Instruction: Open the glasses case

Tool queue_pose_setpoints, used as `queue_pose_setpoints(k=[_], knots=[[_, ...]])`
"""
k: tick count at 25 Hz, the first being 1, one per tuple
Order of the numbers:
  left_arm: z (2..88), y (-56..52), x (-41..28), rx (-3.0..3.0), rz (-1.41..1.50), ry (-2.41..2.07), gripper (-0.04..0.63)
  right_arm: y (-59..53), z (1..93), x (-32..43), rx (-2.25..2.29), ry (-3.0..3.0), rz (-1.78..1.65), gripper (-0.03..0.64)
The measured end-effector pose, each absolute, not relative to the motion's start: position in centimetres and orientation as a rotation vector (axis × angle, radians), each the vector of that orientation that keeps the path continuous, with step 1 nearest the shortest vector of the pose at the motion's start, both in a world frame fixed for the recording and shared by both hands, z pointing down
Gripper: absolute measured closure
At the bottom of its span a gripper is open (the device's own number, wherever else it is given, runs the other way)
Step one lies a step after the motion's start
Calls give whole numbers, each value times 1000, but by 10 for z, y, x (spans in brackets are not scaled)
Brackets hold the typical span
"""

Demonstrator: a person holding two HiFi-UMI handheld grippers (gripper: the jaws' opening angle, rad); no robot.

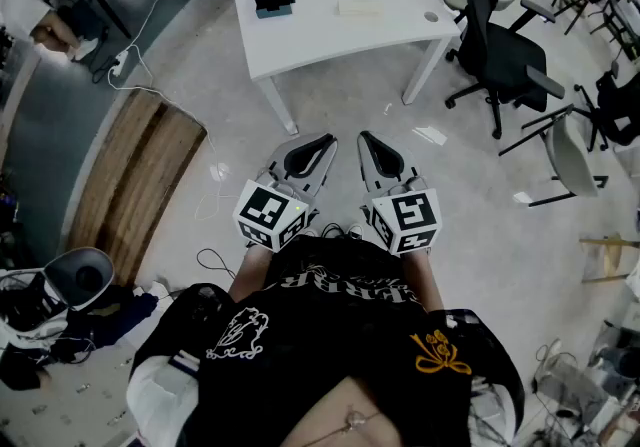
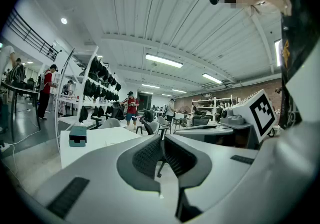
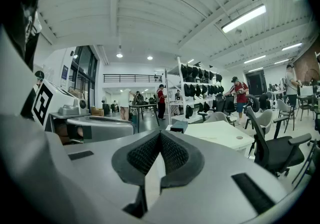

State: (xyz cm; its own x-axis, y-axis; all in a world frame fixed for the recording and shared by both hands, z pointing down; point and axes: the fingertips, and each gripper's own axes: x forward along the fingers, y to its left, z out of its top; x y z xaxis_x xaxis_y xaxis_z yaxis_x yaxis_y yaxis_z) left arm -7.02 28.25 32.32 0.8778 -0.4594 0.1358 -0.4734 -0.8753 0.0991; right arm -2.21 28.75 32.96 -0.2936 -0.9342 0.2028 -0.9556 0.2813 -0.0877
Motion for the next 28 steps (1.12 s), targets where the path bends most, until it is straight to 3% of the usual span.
queue_pose_setpoints(k=[28], knots=[[355, 301, -43, 2897, 251, -838, 557, 296, 375, 7, 1693, -2523, 425, 603]])
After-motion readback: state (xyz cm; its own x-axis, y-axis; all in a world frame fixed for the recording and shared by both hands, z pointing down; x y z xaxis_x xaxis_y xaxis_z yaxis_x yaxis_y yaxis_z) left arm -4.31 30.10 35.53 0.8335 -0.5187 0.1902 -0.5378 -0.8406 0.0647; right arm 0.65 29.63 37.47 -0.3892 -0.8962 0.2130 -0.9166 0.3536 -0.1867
